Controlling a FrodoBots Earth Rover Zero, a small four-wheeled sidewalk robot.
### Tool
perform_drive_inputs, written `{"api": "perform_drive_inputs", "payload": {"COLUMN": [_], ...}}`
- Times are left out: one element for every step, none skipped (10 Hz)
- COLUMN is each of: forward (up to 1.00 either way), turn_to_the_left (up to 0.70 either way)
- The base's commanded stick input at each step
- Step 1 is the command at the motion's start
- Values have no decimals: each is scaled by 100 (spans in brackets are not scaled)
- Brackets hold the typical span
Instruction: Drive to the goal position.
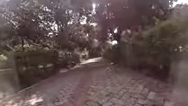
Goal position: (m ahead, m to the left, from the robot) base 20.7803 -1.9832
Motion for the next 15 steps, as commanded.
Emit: {"api": "perform_drive_inputs", "payload": {"forward": [70,70,70,70,70,70,70,70,70,70,70,70,70,70,70], "turn_to_the_left": [0,0,0,0,0,0,0,0,0,0,0,0,0,0,0]}}
